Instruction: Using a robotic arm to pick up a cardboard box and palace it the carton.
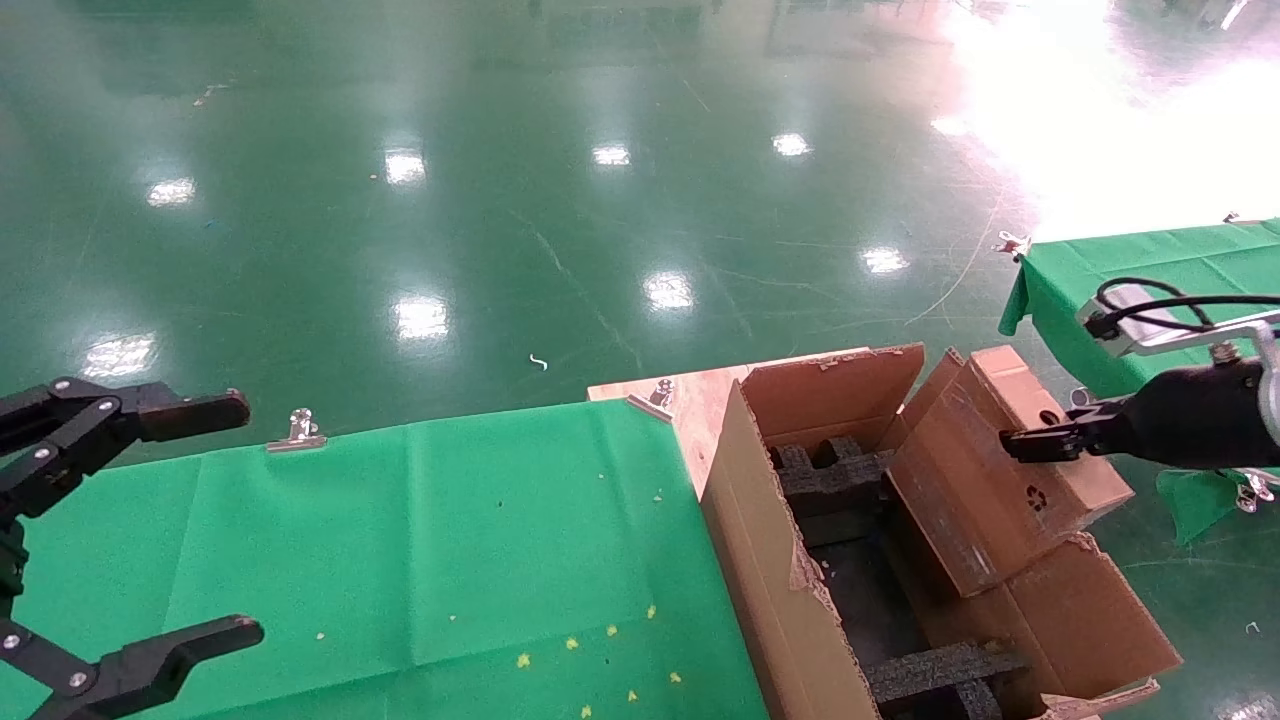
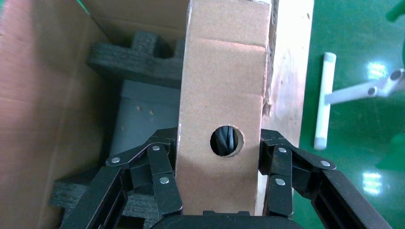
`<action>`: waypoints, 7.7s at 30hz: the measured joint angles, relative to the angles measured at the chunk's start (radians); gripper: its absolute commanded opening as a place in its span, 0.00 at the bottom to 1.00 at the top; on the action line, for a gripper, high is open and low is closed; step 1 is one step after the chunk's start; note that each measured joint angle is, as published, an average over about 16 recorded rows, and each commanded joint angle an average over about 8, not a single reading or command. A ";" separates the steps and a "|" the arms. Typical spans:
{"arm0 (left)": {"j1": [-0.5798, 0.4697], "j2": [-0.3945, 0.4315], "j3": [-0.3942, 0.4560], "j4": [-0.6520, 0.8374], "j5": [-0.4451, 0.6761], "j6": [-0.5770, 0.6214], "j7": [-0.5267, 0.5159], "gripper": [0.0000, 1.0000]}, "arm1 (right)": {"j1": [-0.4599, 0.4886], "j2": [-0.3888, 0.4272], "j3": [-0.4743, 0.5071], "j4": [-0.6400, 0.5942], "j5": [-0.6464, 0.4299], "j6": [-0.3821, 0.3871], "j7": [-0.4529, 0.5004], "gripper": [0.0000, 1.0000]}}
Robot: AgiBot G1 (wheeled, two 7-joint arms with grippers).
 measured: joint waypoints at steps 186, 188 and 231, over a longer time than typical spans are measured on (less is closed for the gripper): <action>-0.001 -0.002 0.006 0.001 -0.004 -0.002 0.003 1.00 | -0.543 -0.378 -0.135 -0.154 -0.258 0.393 0.518 1.00; -0.001 -0.002 0.006 0.001 -0.004 -0.002 0.003 1.00 | -0.536 -0.376 -0.132 -0.154 -0.259 0.395 0.515 1.00; -0.002 -0.003 0.007 0.001 -0.005 -0.003 0.004 1.00 | -0.217 -0.134 0.167 0.329 0.081 0.438 0.336 1.00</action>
